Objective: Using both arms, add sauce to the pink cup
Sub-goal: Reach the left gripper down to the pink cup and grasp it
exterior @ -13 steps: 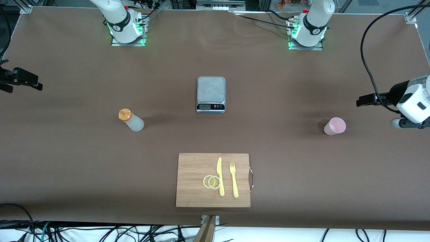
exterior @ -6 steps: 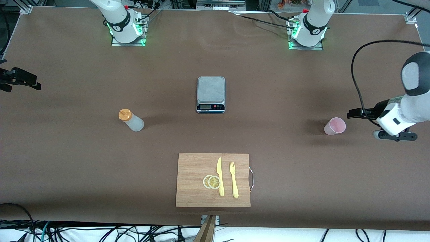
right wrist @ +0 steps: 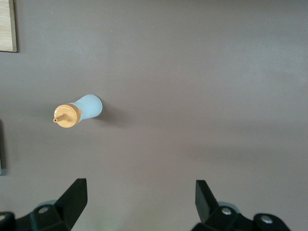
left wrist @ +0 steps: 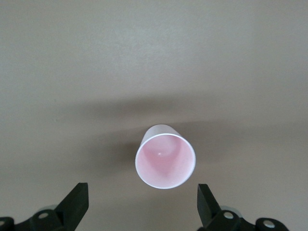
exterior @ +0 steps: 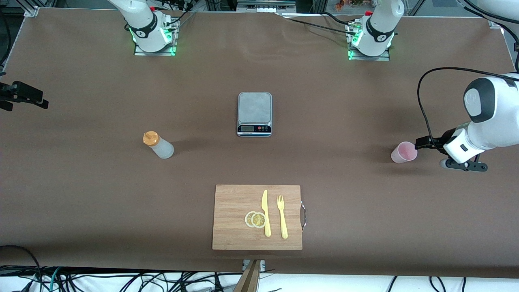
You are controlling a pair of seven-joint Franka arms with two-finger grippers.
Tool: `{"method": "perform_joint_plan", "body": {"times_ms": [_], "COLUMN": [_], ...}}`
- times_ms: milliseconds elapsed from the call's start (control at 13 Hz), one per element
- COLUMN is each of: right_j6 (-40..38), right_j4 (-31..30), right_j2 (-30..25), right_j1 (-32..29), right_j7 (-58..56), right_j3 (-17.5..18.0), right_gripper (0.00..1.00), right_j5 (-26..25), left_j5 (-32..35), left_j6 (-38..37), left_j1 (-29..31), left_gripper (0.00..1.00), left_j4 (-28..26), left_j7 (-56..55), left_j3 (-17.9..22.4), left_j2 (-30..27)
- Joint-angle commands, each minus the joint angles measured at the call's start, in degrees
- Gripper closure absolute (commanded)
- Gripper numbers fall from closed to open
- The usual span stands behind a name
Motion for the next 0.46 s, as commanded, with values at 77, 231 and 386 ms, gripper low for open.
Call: {"method": "perform_joint_plan", "body": {"times_ms": [77, 231, 386], "right_j6": [-0.8, -0.9, -0.9], "right_j4": [0.6, 0.5, 0.5], "right_j2": [0.1, 0.1, 0.1], "right_j1": [-0.3, -0.3, -0.3], "right_j7": [0.1, 0.1, 0.1], "right_j3": [0.0, -0.1, -0.1], "right_gripper": [0.01, 0.01, 0.01], "right_j5": [0.2, 0.2, 0.2], "left_j5": [1.1, 1.1, 1.1], "left_j6": [9.0, 11.4, 12.6], "left_j1": [0.1, -0.1, -0.5], "left_gripper": [0.02, 0.04, 0.06], "left_j4": [-5.7, -7.7, -8.7], "left_j7": [2.1, 2.1, 2.2], "left_j3": [0.1, 0.1, 0.1], "left_j2": [0.5, 0.6, 0.7]}}
